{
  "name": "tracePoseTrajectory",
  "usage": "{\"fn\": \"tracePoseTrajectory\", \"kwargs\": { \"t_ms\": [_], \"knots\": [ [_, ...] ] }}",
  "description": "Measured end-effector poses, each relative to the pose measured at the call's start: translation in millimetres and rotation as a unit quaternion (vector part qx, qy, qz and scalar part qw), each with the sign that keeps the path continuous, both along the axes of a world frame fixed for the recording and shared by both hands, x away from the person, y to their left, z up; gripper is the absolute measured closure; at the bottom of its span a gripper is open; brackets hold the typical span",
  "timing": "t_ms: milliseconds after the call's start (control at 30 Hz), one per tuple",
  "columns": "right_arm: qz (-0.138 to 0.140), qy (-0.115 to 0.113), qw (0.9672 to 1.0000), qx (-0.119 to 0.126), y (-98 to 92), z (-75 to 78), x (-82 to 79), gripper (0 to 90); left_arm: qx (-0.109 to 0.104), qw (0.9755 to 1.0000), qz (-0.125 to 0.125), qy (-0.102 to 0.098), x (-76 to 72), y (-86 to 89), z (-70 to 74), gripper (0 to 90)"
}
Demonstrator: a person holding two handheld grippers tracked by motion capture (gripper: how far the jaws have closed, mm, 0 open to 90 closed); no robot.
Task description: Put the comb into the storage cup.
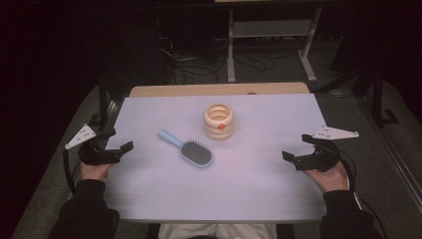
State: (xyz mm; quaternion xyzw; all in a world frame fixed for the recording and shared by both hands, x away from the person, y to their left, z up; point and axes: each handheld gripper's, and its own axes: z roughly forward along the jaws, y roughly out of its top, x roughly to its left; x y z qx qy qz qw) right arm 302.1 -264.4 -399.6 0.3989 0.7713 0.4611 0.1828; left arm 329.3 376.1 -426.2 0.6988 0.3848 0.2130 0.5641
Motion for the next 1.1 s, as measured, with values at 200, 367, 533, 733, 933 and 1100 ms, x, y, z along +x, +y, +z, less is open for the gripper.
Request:
{"fn": "tracePoseTrajectory", "kwargs": {
  "t_ms": [200,367,533,733,933,1100],
  "knots": [
    [-0.005,-0.005,0.9999,0.008,-3.1,1.3,-1.2,0.0,-0.001,1.0,-0.002,0.0,-0.7,-0.5,0.1,0.0],
    [-0.006,-0.003,0.9999,0.009,-2.7,1.8,-2.5,0.0,-0.001,1.0,0.0,0.003,-1.8,0.2,0.5,0.0],
    [-0.004,-0.005,1.0,0.005,-1.5,2.0,-3.4,0.0,-0.001,1.0,0.003,0.002,-5.7,1.6,1.9,0.0],
    [-0.003,-0.004,1.0,0.004,0.0,2.3,-5.5,0.0,-0.012,0.9999,0.001,0.006,-7.7,2.9,4.5,0.0],
    [-0.005,-0.002,1.0,0.006,0.1,2.1,-6.5,0.0,-0.003,1.0,-0.001,0.001,-6.5,2.4,11.4,0.0],
    [-0.005,0.003,1.0,0.005,0.1,1.1,-6.0,0.0,-0.002,0.9999,-0.01,-0.006,-8.0,3.4,14.8,0.0]
  ]
}}
